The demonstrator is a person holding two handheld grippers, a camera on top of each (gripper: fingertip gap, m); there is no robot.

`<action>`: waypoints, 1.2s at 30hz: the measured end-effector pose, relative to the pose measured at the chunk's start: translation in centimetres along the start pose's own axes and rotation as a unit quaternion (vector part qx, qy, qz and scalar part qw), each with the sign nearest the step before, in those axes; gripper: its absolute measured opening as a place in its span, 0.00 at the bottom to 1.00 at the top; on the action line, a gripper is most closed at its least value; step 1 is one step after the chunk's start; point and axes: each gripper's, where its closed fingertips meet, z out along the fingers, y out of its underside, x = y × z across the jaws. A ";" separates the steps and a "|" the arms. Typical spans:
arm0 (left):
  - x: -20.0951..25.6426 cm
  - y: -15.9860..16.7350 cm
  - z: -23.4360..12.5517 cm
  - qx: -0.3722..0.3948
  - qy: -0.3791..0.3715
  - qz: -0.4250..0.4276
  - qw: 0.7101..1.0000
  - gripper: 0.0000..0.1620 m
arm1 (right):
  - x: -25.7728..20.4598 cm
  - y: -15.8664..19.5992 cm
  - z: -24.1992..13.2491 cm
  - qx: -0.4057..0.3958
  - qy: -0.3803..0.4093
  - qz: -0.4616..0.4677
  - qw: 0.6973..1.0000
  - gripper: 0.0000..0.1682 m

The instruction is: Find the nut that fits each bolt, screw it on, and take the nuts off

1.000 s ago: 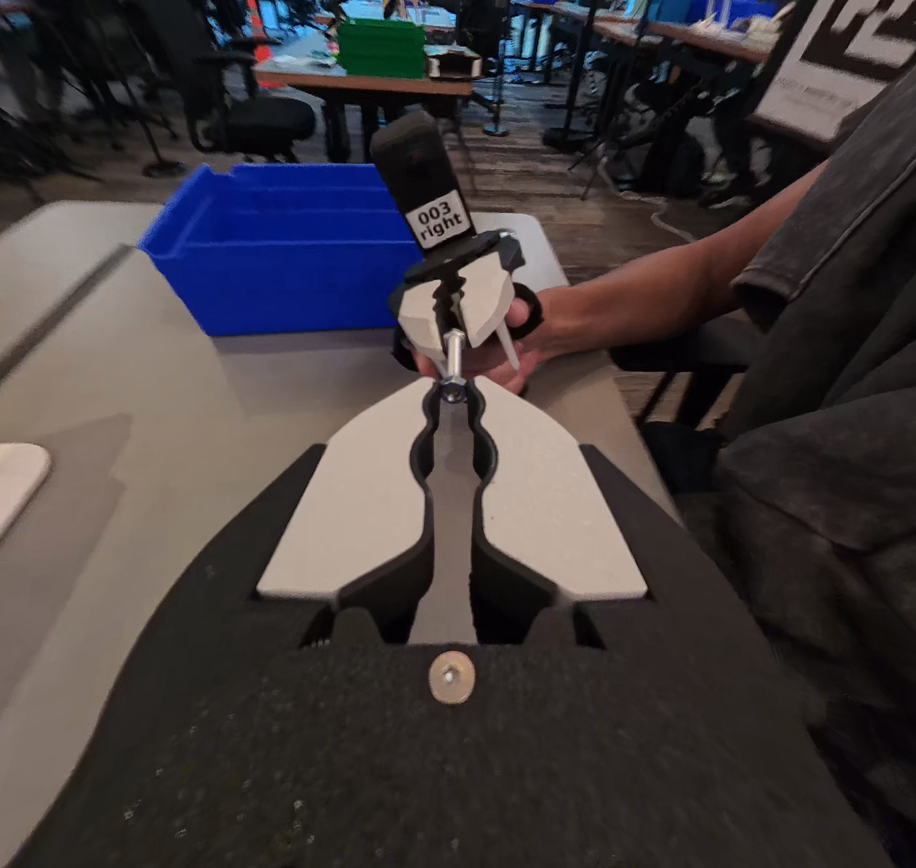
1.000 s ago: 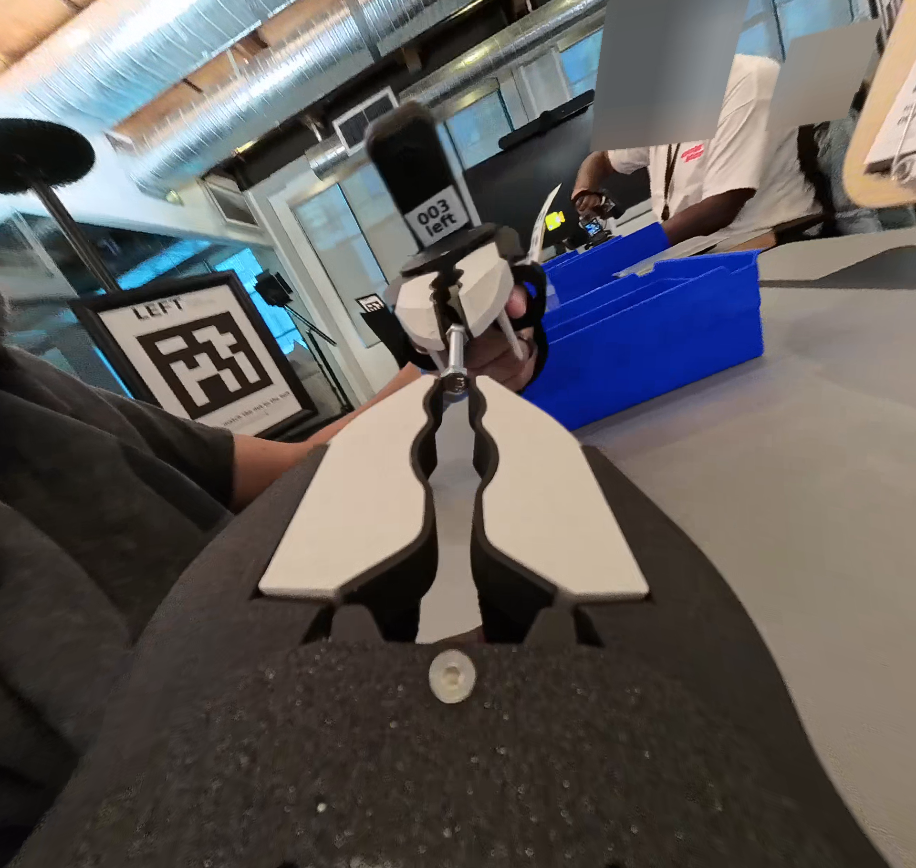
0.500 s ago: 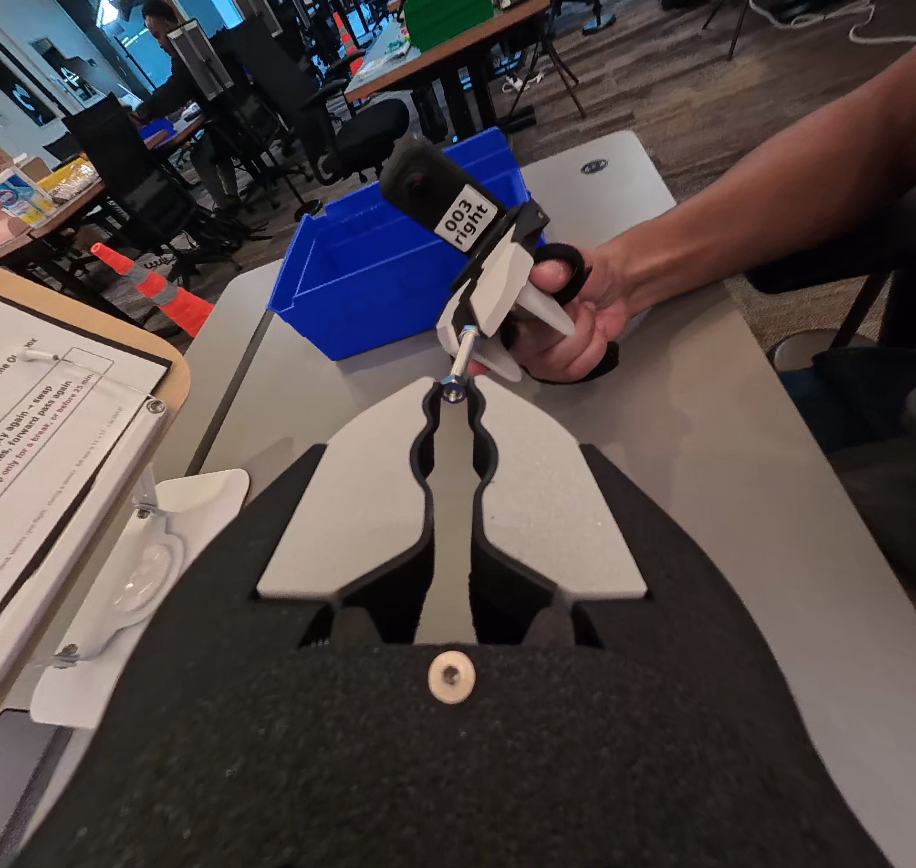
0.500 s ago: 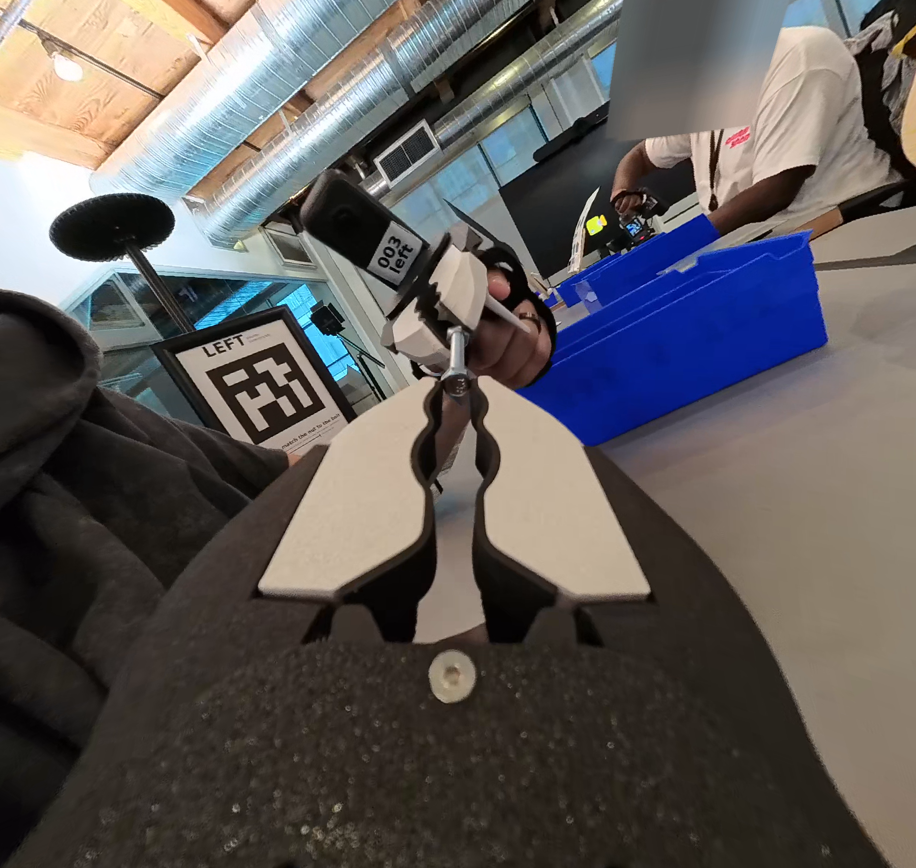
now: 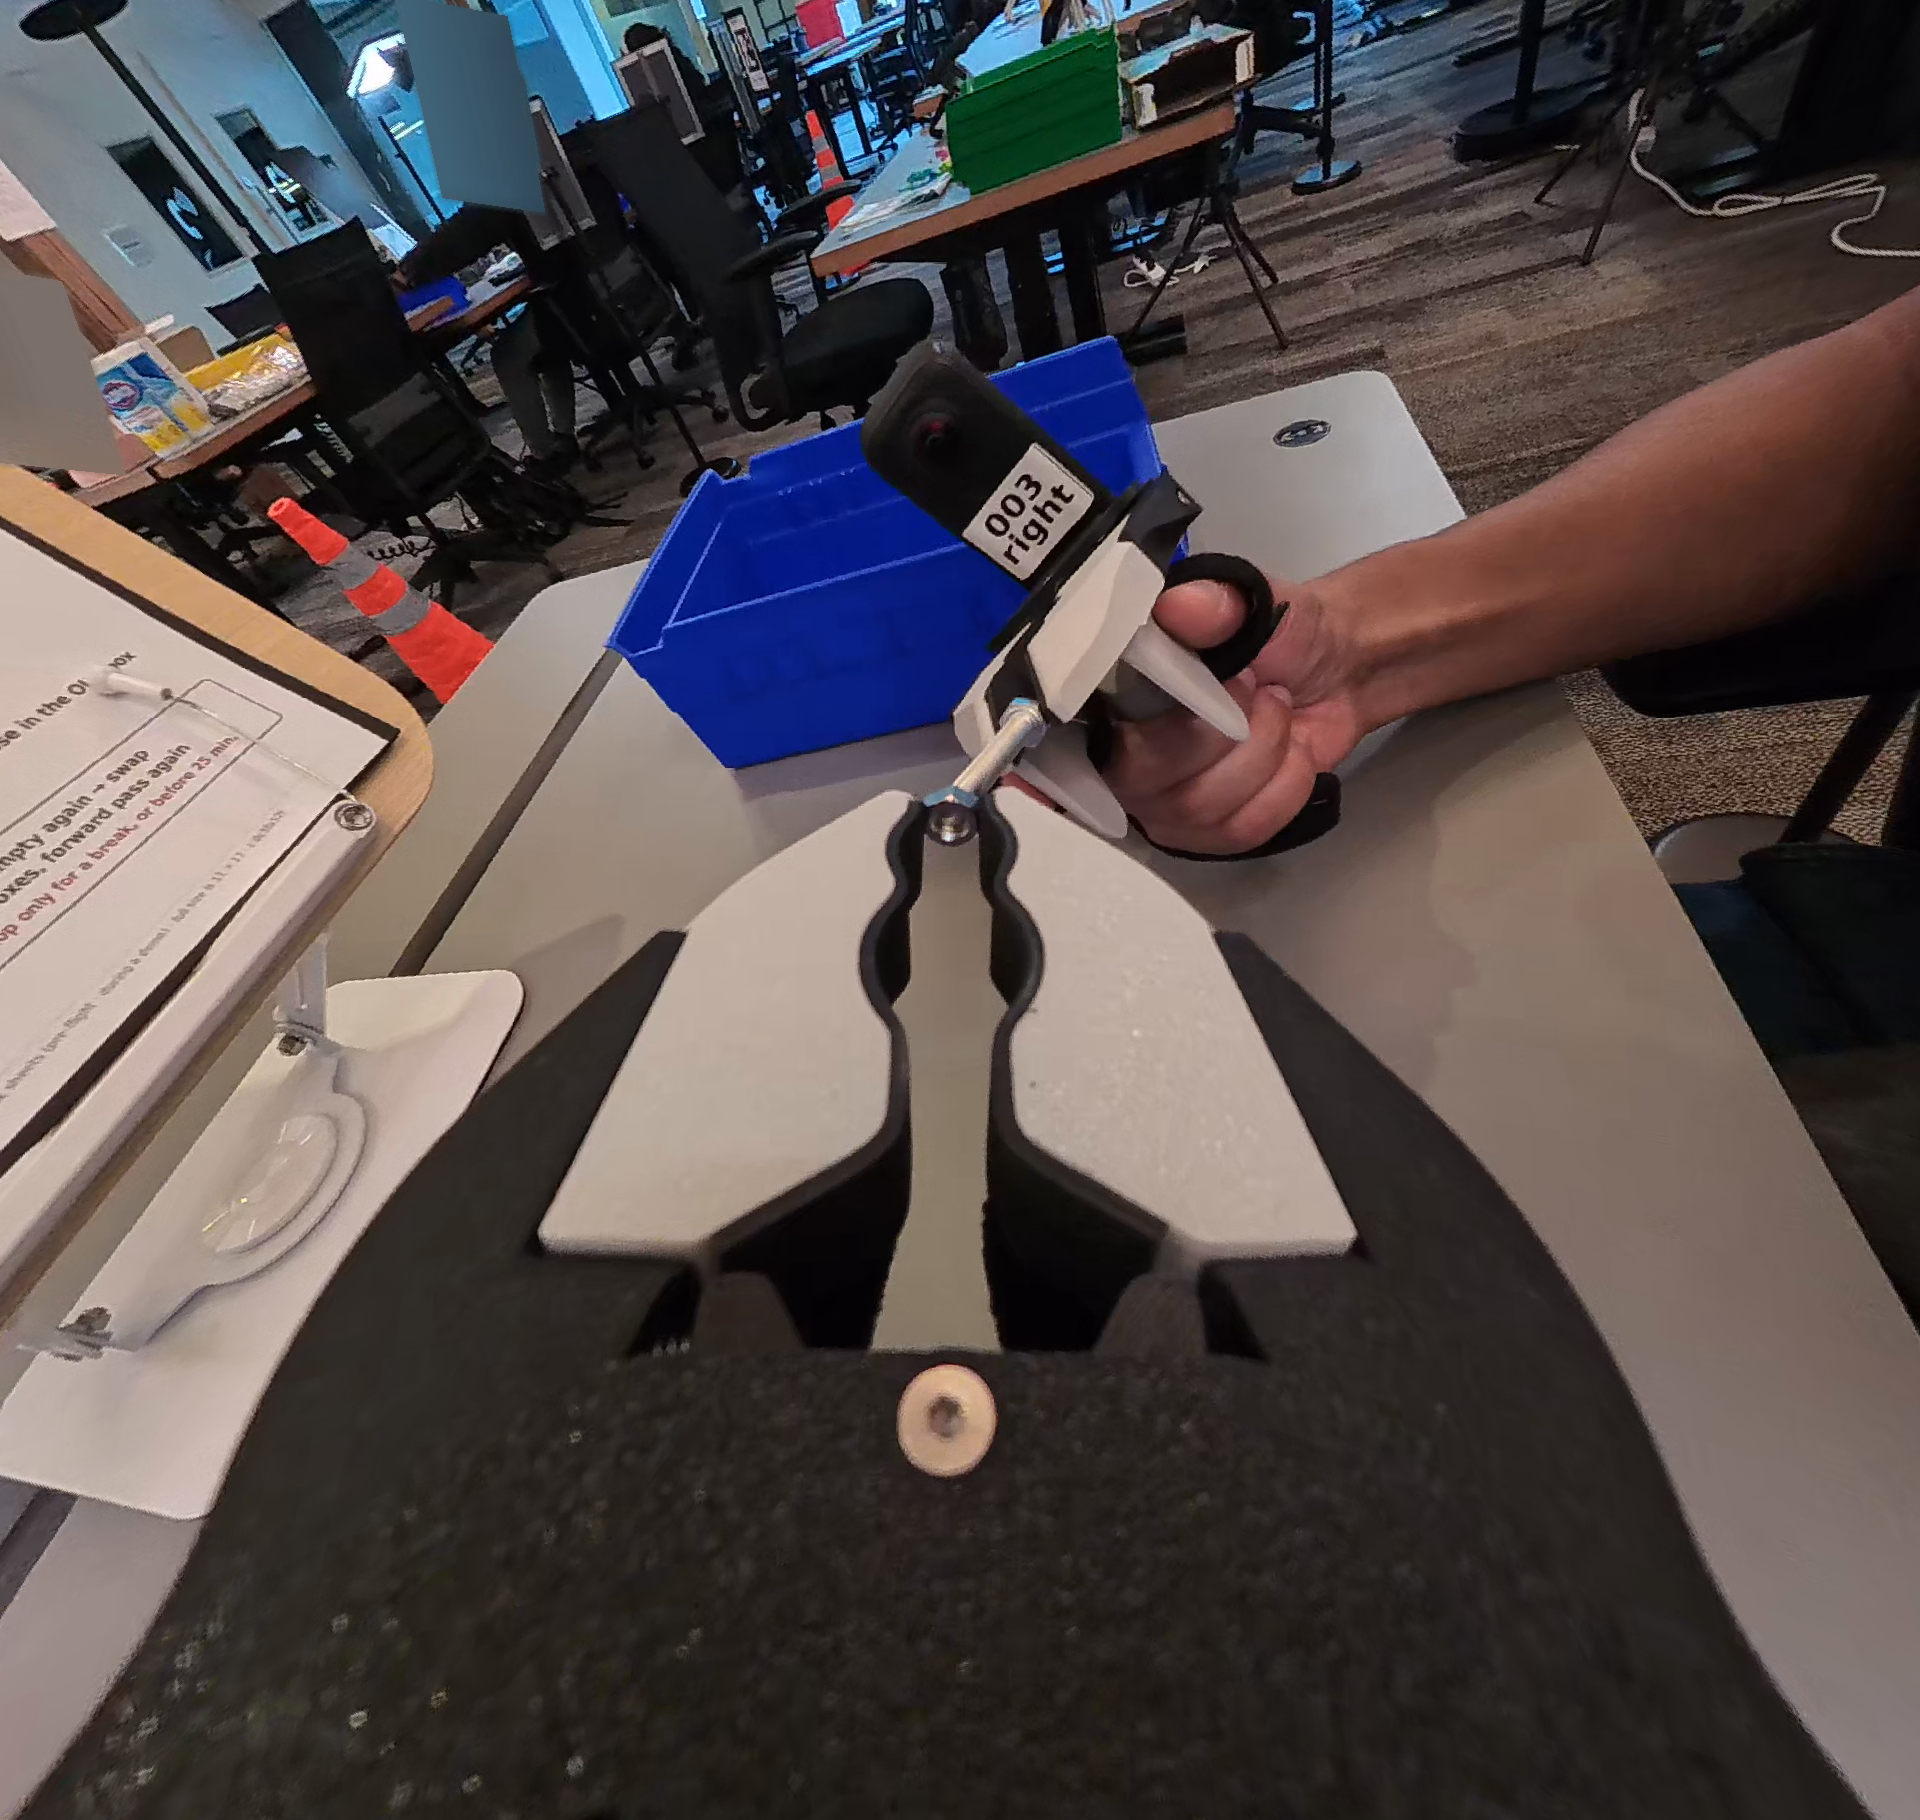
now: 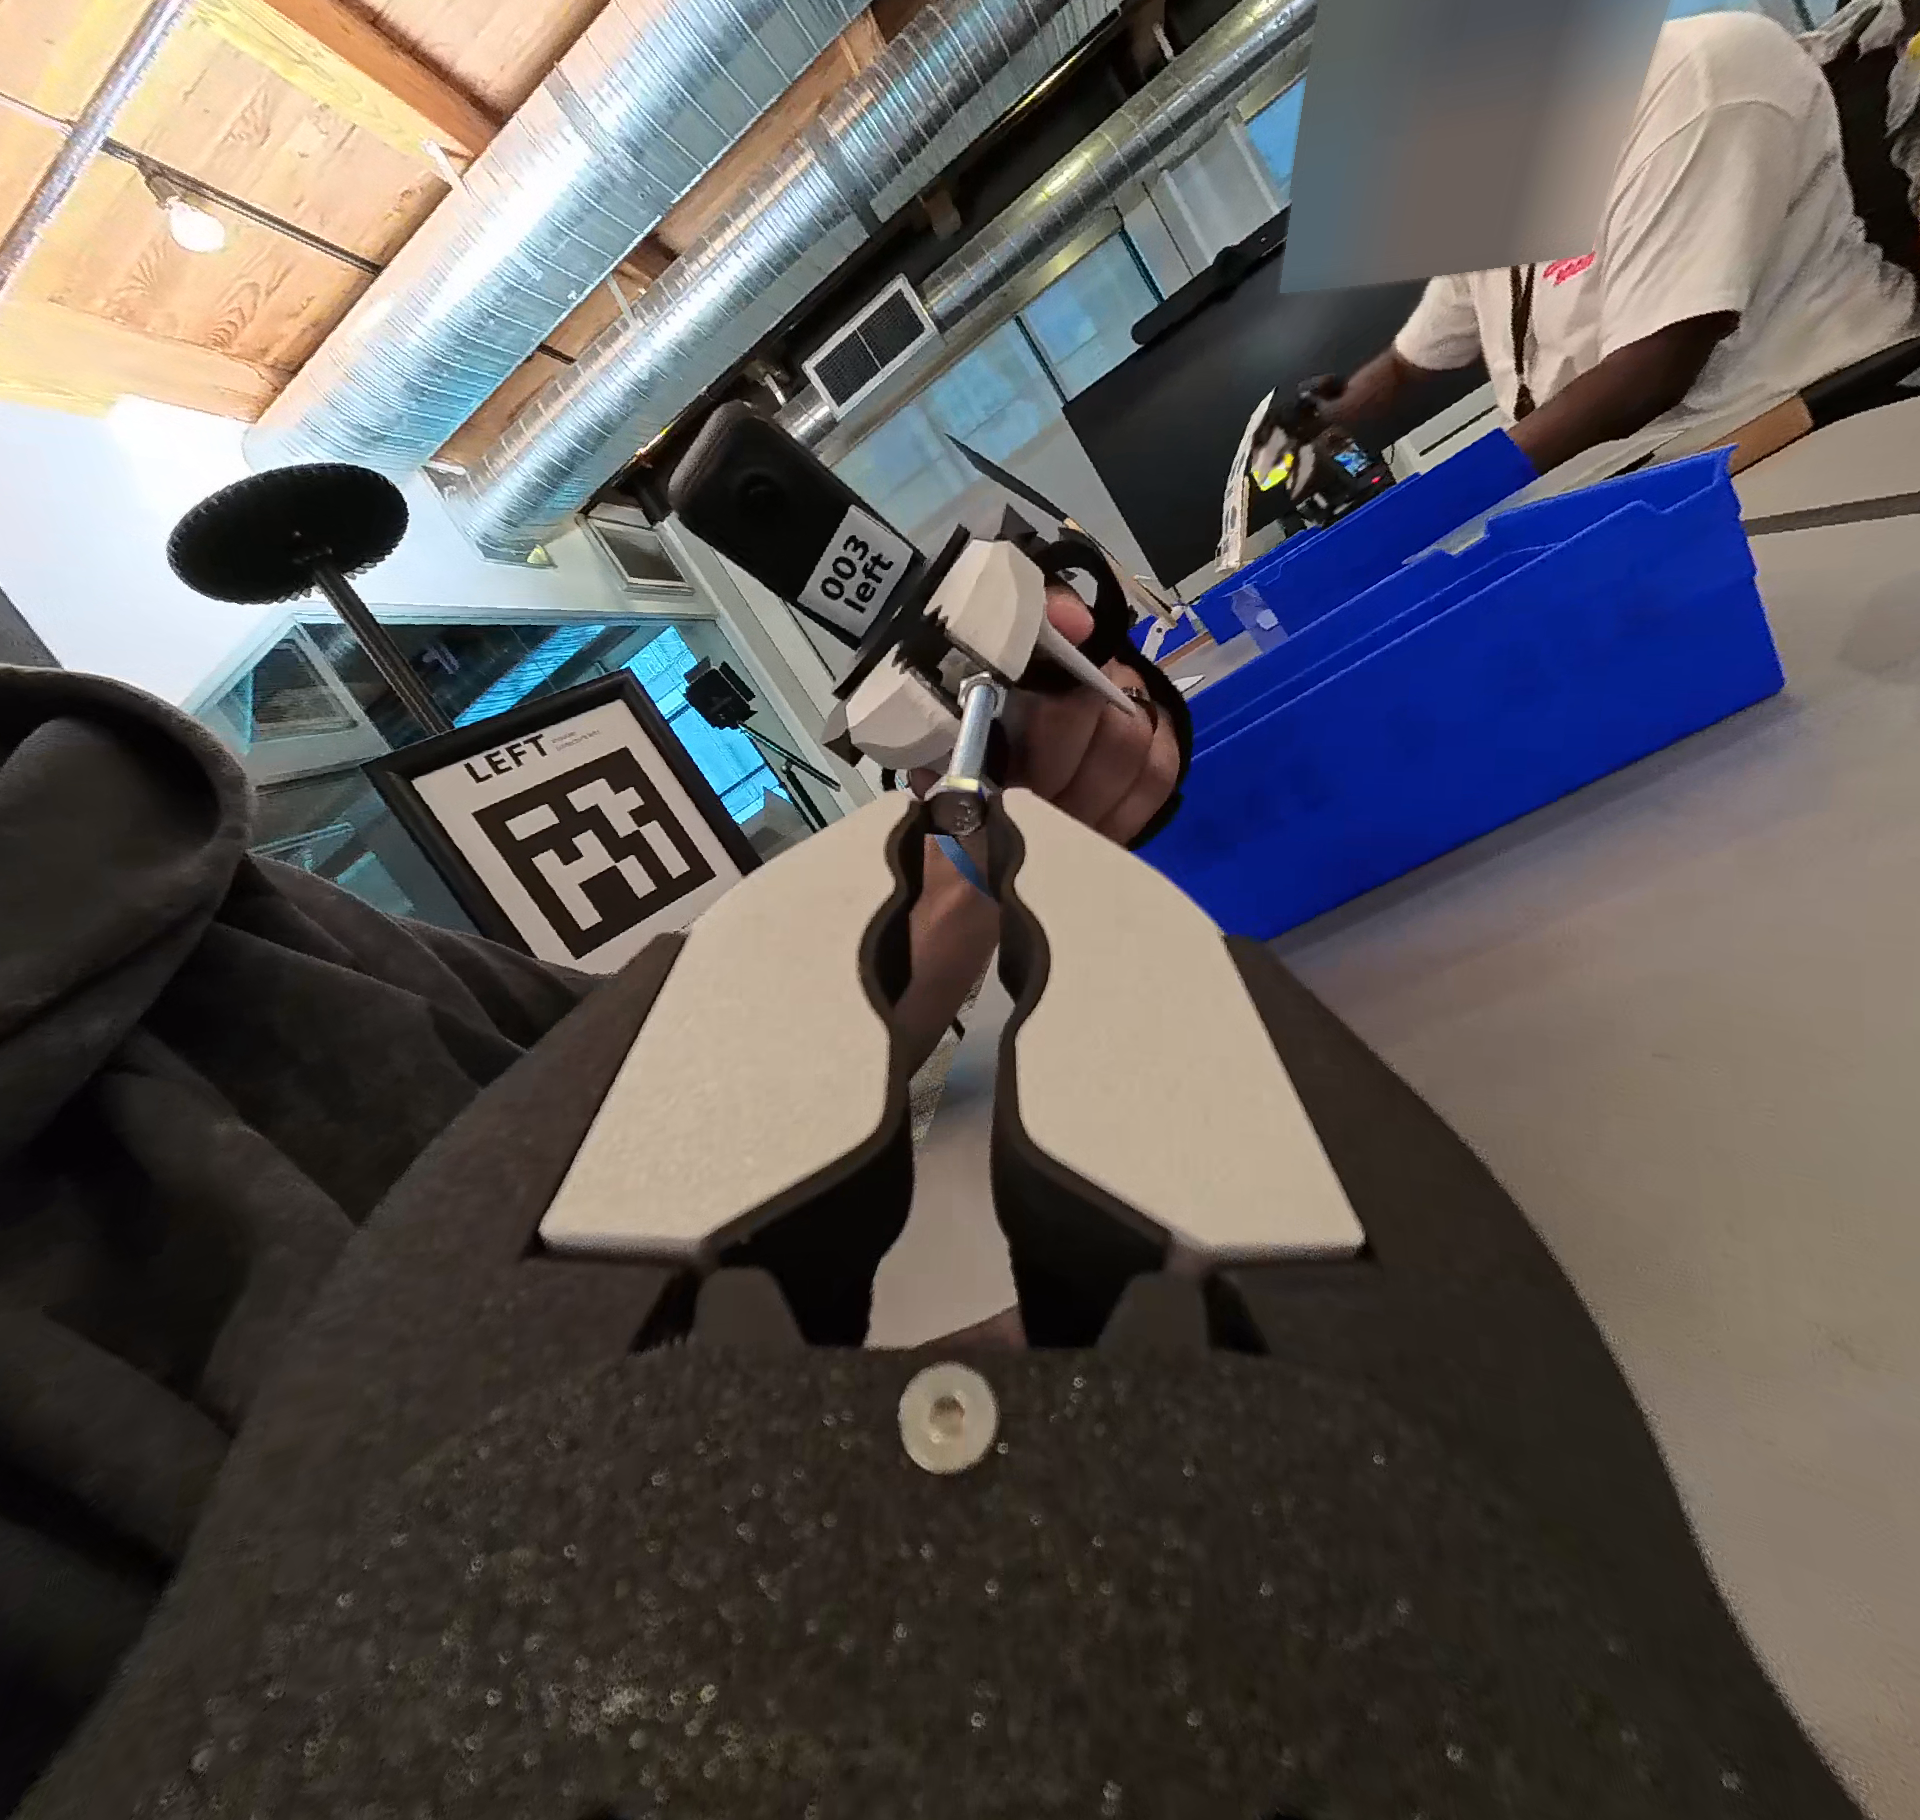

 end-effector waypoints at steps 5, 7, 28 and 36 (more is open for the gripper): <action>0.5 0.1 0.2 0.002 0.013 -0.009 1.000 0.06 | 0.0 -0.4 -0.3 0.009 0.007 -0.018 1.000 0.06; 0.9 0.3 0.4 0.000 0.018 -0.007 1.000 0.06 | 0.0 -0.7 -0.5 0.014 0.014 -0.037 0.999 0.06; 0.3 0.2 0.0 -0.053 -0.027 0.106 0.993 0.06 | 0.5 -0.7 -0.7 0.020 -0.013 0.045 0.999 0.06; 2.0 -2.0 -0.2 0.122 0.101 -0.220 0.963 0.06 | -2.6 -2.2 -0.5 0.019 0.037 -0.176 0.983 0.06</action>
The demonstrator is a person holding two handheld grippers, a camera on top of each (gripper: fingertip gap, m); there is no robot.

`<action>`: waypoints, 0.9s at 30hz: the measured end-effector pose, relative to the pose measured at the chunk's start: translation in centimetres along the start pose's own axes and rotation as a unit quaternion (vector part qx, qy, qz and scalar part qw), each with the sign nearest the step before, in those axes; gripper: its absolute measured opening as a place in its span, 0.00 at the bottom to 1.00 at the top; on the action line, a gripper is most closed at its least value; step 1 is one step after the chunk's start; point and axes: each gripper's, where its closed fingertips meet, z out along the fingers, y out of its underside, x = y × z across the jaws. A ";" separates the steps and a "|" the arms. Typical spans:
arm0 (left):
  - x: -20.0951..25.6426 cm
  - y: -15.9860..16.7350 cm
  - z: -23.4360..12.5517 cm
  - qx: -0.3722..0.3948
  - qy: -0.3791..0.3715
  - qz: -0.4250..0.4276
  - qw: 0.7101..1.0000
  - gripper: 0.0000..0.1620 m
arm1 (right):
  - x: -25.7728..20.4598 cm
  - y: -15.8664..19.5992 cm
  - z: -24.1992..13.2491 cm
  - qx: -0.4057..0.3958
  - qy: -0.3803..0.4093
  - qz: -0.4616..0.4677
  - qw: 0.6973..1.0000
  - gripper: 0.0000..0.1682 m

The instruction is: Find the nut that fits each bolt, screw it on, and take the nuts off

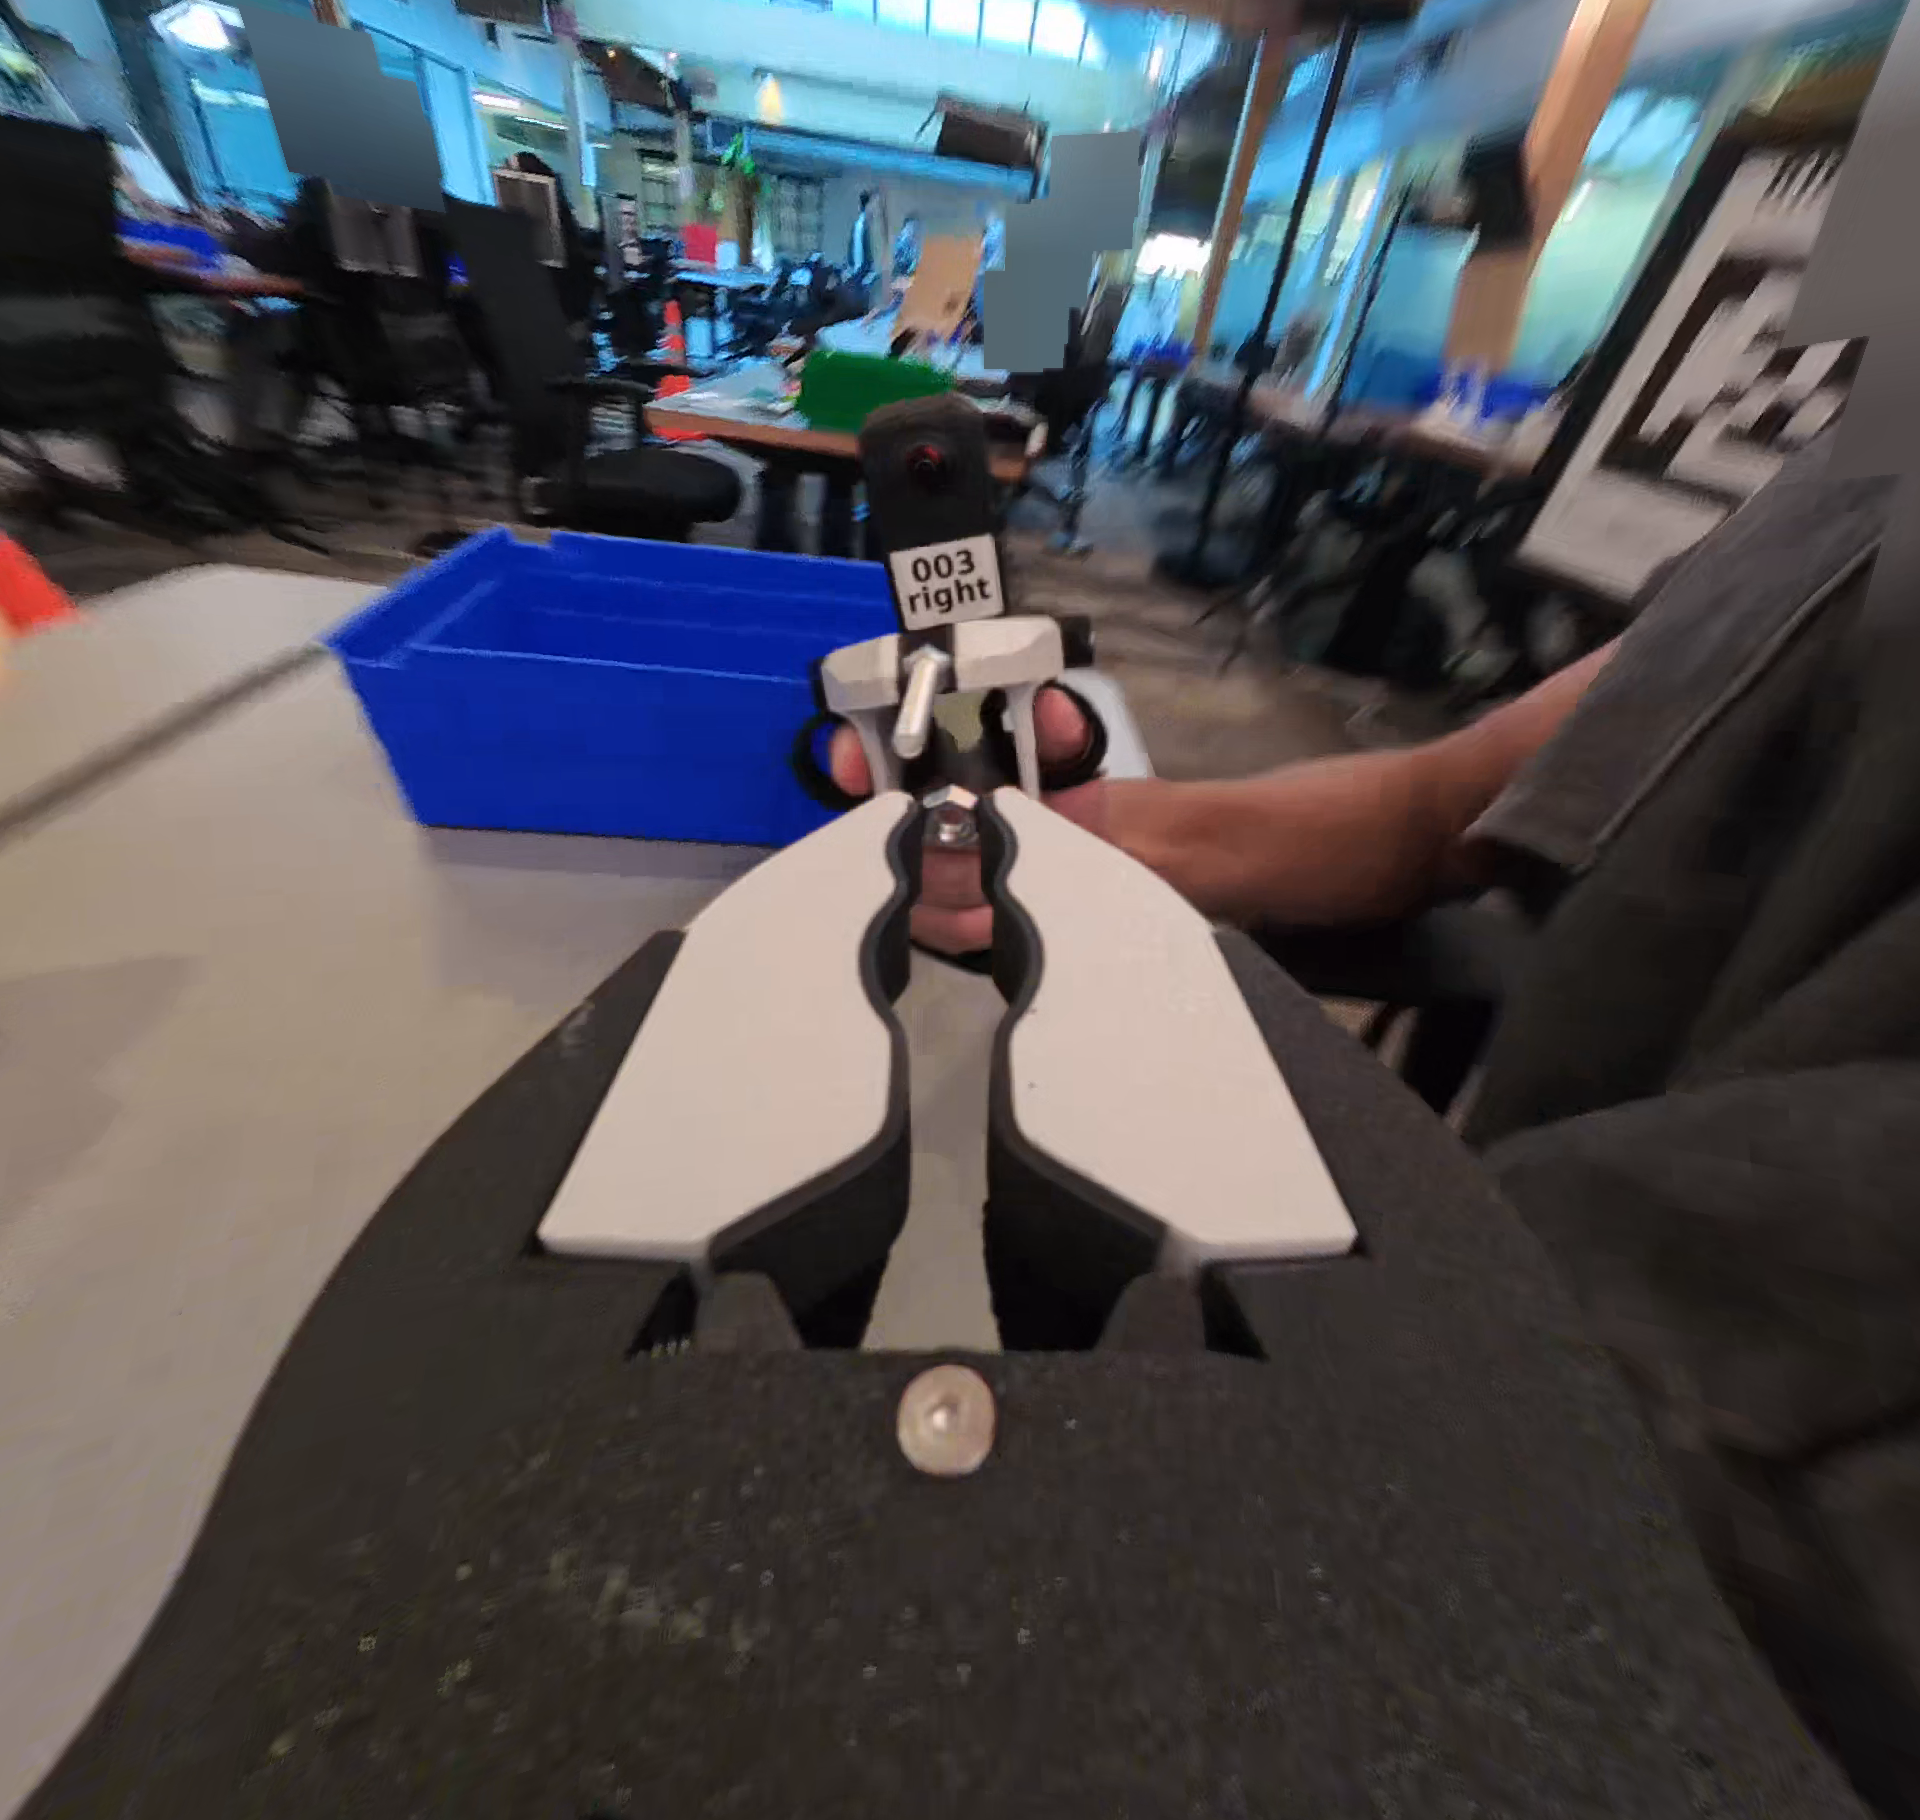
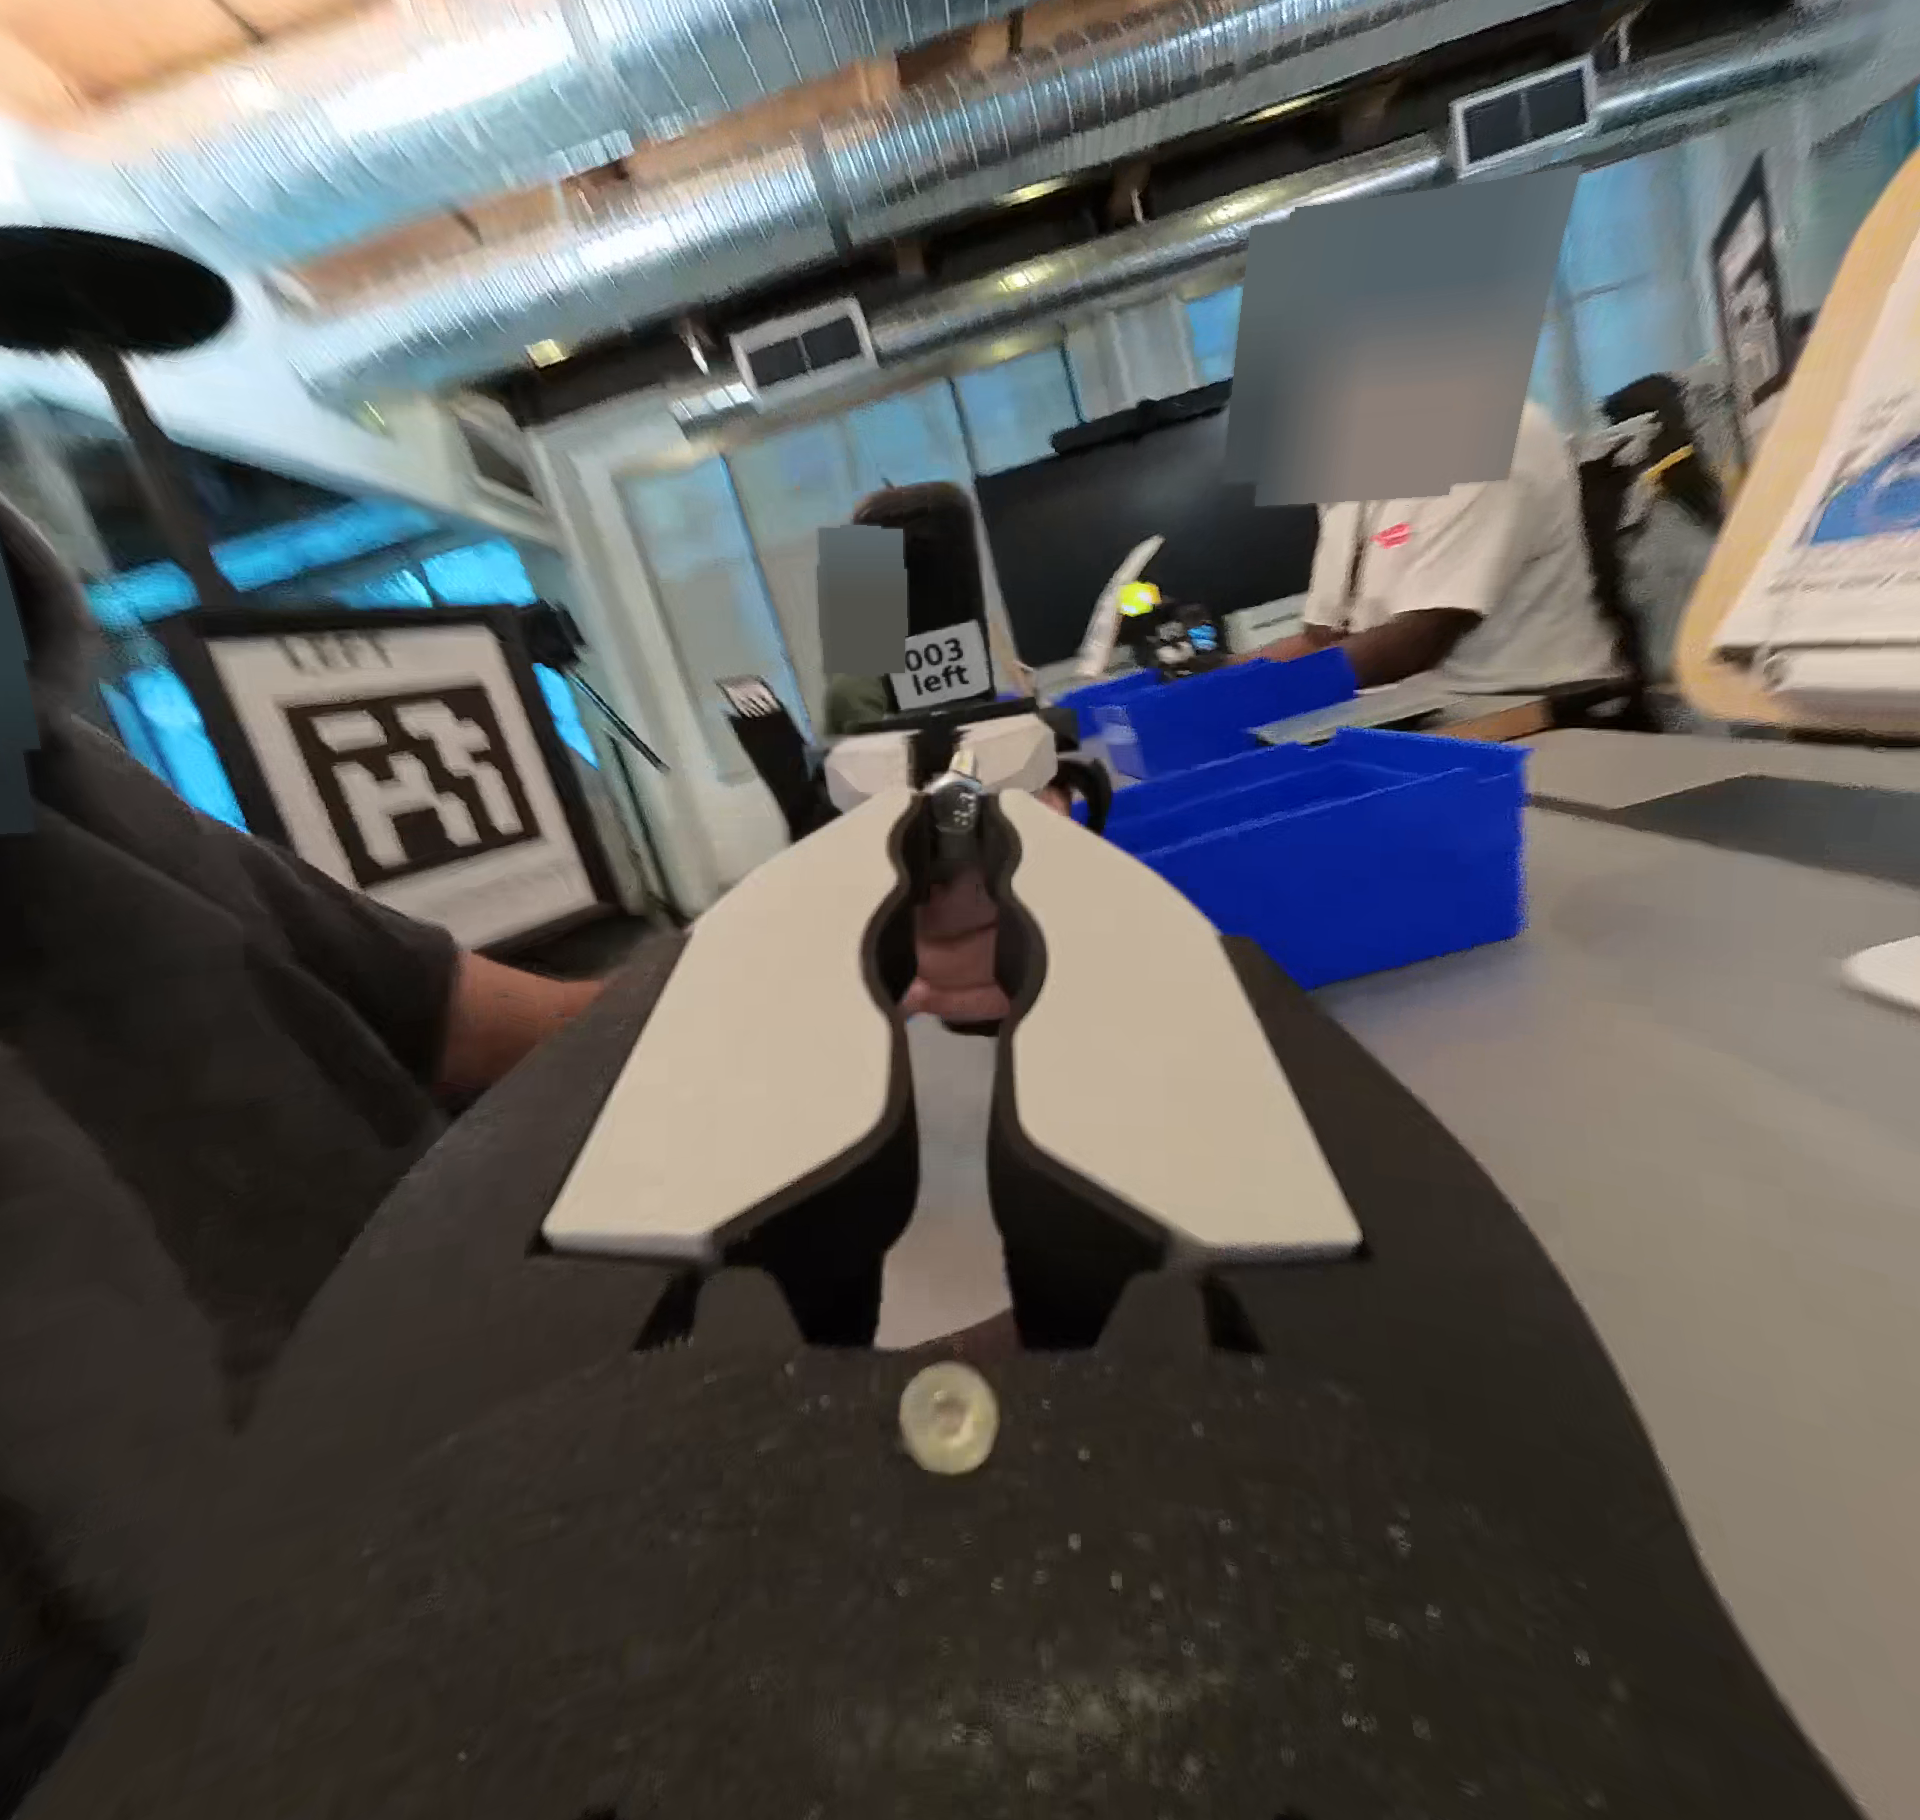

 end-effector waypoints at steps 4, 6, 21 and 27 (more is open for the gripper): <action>-0.3 0.0 -0.3 0.038 0.055 -0.144 0.987 0.06 | -1.0 0.6 0.3 -0.048 0.026 -0.107 0.993 0.06; -0.2 -0.3 -0.6 0.057 0.084 -0.179 0.979 0.06 | -1.3 1.0 0.6 -0.069 0.031 -0.136 0.988 0.06; -0.2 1.4 -1.2 0.022 0.140 -0.284 0.948 0.06 | -1.2 2.2 1.0 -0.115 0.046 -0.199 0.972 0.06; 0.2 1.4 -1.0 0.013 0.157 -0.287 0.945 0.06 | -1.5 2.5 0.9 -0.128 0.033 -0.194 0.972 0.06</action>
